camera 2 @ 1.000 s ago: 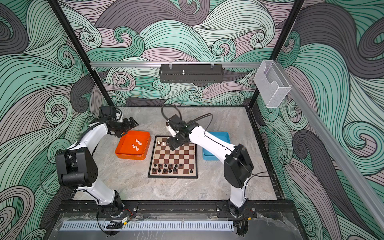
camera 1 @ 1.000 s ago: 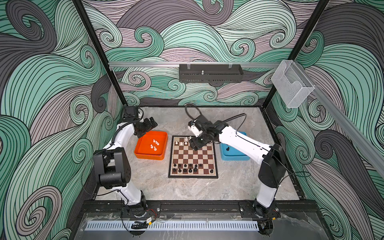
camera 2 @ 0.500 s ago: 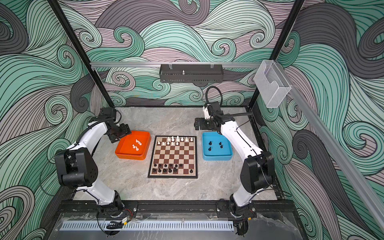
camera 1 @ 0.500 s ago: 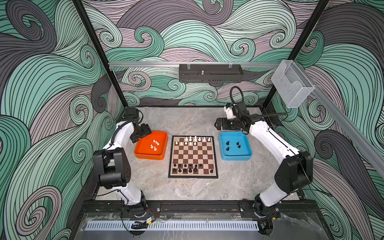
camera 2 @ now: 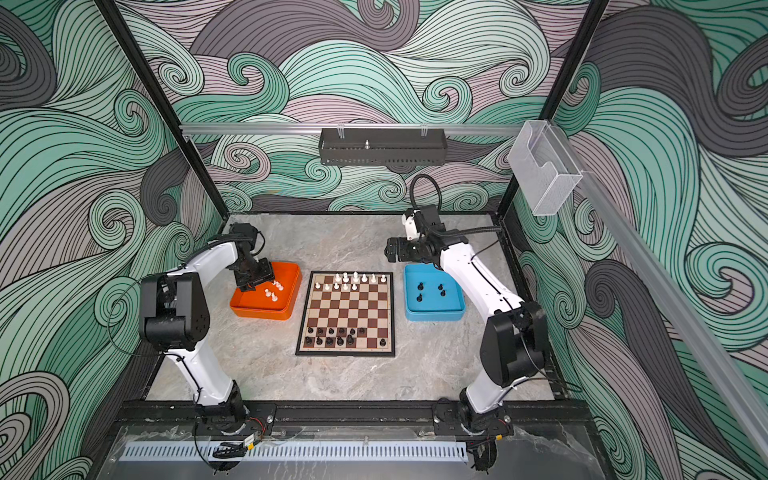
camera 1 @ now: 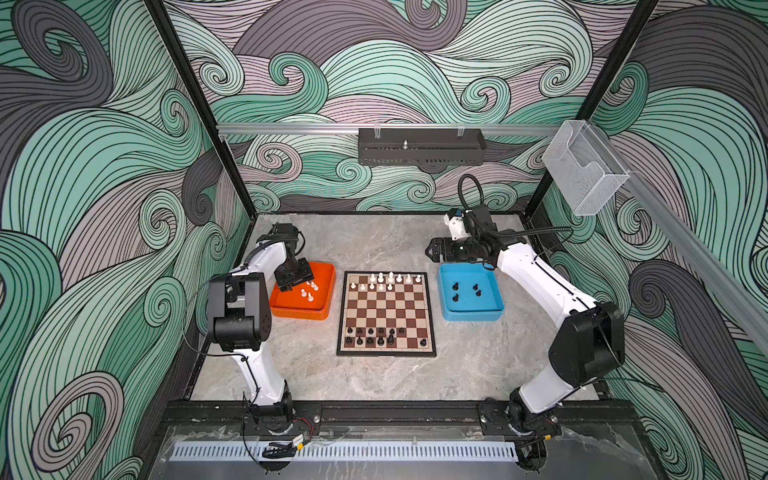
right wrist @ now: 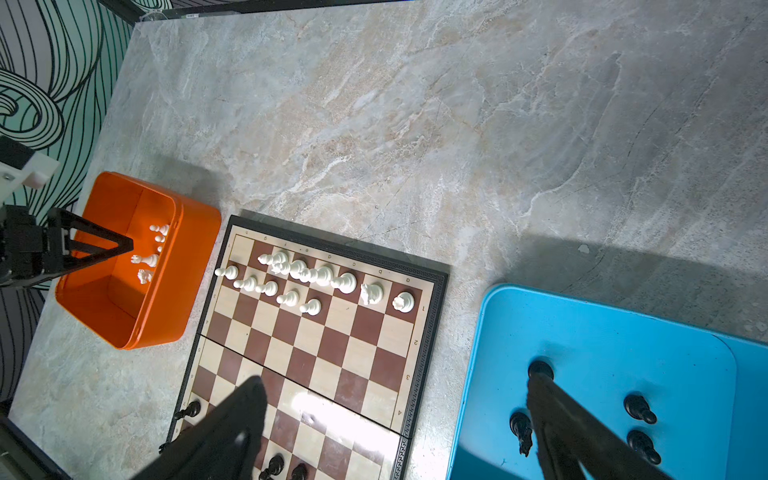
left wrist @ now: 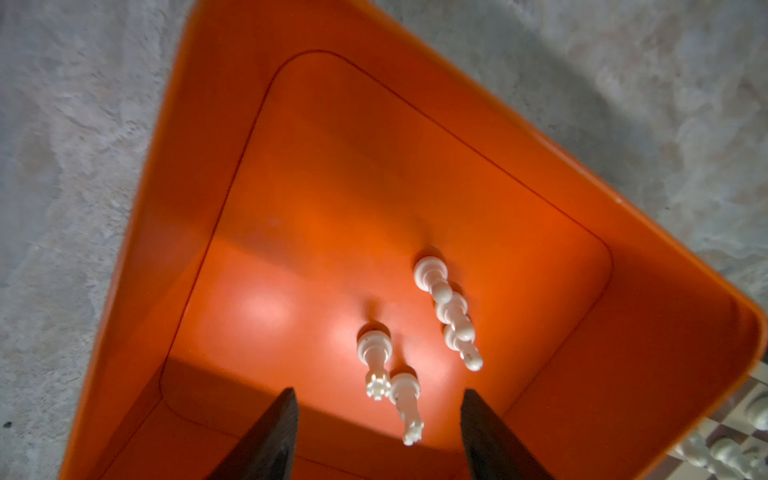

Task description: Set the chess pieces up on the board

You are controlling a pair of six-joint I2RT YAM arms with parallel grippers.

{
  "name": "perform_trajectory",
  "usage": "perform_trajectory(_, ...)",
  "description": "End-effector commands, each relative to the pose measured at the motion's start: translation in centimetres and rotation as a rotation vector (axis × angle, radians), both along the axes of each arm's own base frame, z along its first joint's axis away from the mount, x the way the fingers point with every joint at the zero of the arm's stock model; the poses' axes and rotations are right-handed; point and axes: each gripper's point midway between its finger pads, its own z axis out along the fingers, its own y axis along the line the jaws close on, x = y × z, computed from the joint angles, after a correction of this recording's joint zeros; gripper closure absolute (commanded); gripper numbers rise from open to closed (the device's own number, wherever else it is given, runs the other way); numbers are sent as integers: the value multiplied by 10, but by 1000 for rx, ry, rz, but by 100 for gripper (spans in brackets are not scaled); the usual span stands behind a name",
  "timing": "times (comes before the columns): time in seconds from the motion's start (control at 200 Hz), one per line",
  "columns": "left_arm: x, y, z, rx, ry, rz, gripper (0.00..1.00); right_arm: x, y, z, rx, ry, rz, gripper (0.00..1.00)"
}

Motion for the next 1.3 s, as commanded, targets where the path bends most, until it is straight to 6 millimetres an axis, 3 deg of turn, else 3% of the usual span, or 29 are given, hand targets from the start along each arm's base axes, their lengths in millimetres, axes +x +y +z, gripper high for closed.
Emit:
perform_trajectory(0.0,10,2,4,36,-10,-18,40,1,-4,-15,-9,30,-3,4)
perform_trajectory(0.085,11,2,0,59,8,-32,44,1,-7,-18,-11,41,-9,4)
perform_trajectory(0.185,10,3,-5,69,27,-36,59,1,-8,-19,-14,47,-11,4)
perform_trajectory(0.48,8,0,-17,81,54,-61,59,2,-9,-25,-10,76,-14,5)
perform_trajectory(0.55,9,0,-18,82,55,-62,66,2,-8,-25,-10,79,-13,6)
perform_trajectory(1.066,3,-3,-24,86,79,-81,67,2,-9,-30,-16,98,-16,6)
perform_trajectory(1.141,2,-3,-24,88,80,-85,75,1,-9,-31,-15,100,-16,6)
perform_trajectory(1.296,1,-6,-25,89,91,-92,75,1,-9,-30,-13,101,-14,6)
